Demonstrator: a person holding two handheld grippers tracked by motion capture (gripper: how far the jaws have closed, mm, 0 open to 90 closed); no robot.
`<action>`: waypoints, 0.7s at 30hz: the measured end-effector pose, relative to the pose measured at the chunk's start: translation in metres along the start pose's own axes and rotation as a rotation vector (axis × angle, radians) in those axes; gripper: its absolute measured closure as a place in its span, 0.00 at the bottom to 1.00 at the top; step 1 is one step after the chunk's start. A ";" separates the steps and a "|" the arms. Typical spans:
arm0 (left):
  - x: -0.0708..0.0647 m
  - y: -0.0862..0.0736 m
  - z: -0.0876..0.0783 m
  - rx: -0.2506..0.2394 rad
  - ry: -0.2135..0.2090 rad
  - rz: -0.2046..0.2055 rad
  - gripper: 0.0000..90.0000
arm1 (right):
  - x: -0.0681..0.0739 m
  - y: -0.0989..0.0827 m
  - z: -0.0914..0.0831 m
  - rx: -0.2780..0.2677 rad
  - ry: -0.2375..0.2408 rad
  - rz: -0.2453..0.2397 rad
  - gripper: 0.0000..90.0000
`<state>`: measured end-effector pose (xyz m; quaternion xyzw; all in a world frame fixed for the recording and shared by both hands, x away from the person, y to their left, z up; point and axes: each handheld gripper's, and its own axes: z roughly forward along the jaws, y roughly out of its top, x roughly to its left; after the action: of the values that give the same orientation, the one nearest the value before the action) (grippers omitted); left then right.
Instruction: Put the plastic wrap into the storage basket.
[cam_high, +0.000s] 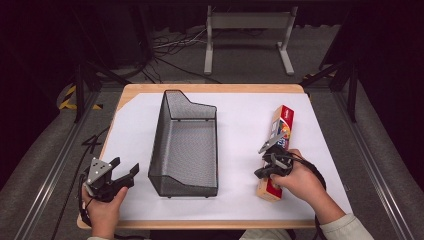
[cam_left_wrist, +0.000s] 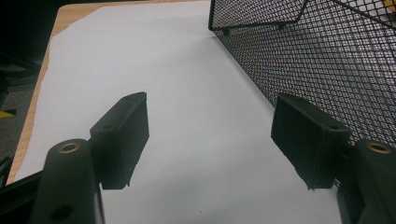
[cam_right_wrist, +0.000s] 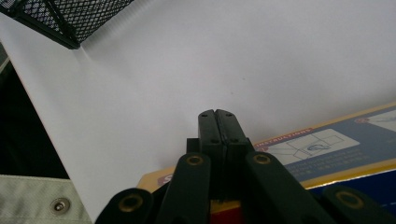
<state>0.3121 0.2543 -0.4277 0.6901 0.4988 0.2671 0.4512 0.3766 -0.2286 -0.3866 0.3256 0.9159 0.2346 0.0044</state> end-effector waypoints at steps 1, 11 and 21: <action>0.000 0.000 0.000 0.001 -0.001 0.004 0.31 | 0.000 0.000 0.001 -0.010 0.005 -0.001 1.00; 0.001 0.000 -0.001 -0.003 0.000 -0.002 0.31 | 0.005 0.008 0.013 0.029 -0.018 -0.026 1.00; 0.001 0.000 -0.002 -0.005 -0.001 -0.003 0.31 | 0.006 0.000 0.013 0.133 -0.020 -0.025 1.00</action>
<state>0.3106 0.2555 -0.4274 0.6885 0.4988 0.2674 0.4535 0.3738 -0.2198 -0.3970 0.3160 0.9334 0.1699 -0.0053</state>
